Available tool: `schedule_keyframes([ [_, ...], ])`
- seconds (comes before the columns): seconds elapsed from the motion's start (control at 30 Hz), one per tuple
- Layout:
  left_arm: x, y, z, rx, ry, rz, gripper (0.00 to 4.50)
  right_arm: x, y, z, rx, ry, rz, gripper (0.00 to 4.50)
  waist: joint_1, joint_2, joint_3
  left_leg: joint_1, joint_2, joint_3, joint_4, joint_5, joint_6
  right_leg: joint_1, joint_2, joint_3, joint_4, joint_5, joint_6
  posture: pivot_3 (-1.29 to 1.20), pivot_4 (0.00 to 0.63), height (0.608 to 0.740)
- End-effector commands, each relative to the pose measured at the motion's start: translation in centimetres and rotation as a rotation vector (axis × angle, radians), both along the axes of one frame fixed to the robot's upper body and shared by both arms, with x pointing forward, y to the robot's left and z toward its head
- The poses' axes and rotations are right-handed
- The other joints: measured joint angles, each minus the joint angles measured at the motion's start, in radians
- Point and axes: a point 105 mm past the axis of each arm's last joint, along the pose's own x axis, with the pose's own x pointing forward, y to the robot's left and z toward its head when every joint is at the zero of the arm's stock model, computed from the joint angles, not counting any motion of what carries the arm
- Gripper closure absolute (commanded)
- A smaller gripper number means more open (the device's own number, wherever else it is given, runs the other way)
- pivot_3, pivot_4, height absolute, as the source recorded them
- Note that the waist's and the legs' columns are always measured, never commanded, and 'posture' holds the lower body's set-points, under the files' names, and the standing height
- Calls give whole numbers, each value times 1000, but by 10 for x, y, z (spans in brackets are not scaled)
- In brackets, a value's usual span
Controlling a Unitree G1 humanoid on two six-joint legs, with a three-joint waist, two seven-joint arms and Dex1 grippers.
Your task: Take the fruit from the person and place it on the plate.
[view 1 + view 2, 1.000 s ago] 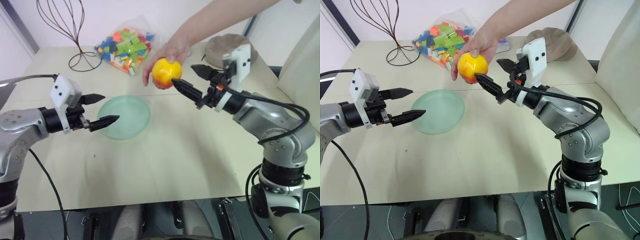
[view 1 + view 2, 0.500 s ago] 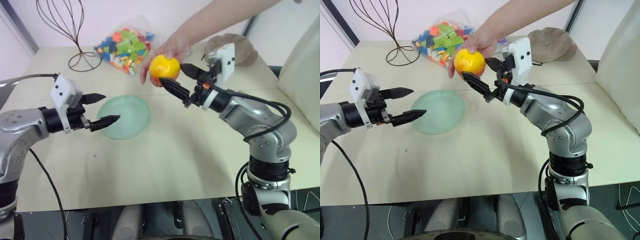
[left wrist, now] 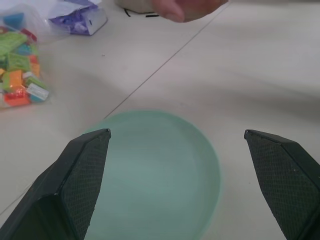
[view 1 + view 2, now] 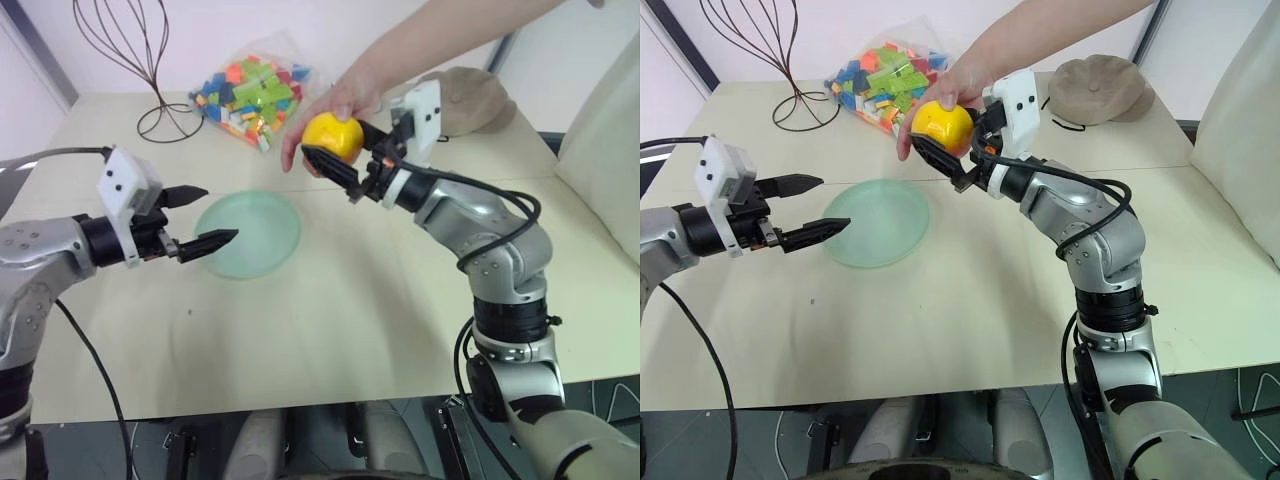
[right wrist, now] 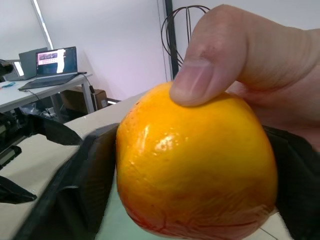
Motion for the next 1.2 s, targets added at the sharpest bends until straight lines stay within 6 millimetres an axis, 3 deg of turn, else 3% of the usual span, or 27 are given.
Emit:
schedule_keyframes([
  [0.03, -5, 0, 11, 12, -47, 0, 0, -6, 5, 16, 20, -70, 23, 1273, 0, 0, 0, 0, 0, 0, 0, 0, 0, 0, 0, 0, 0, 0, 0, 0, 150, 740],
  [0.33, -4, 3, 10, 9, -40, 16, 0, -6, 4, 15, 4, -78, 4, 1273, 0, 0, 0, 0, 0, 0, 0, 0, 0, 0, 0, 0, 0, 0, 0, 0, 150, 740],
  [0.47, -4, 10, 6, 10, -31, 55, 0, -5, 11, 1, -36, -60, -4, 1273, -2, 0, 0, 0, 0, 0, 0, 0, 0, 0, 0, 0, 0, 0, 0, 0, 150, 740],
  [0.7, -11, 40, -1, 12, -17, 202, 0, -6, 44, -26, -86, -19, 85, 1273, -5, 0, 0, -1, 0, 1, -1, 0, 0, -4, 0, 1, 3, 0, 0, 0, 150, 740],
  [0.8, -20, 50, -6, 28, -3, 256, 0, -4, 67, -43, -103, 8, 147, 1273, -4, 0, 0, -1, 0, 1, -1, 0, -1, -4, 0, 1, 3, 0, 0, 0, 150, 740],
  [0.97, -28, 54, -8, 41, 3, 286, 0, 4, 97, -60, -111, 23, 193, 1273, -4, 0, 0, -1, 0, 0, -1, 1, -2, -5, 0, 1, 4, 0, -1, 0, 150, 740],
  [1.2, -33, 58, -9, 47, 4, 309, 0, 14, 122, -86, -156, 30, 212, 1273, -5, 0, 0, -1, 0, 0, -2, 1, -3, -6, 0, 1, 4, 0, -1, 0, 150, 740],
])
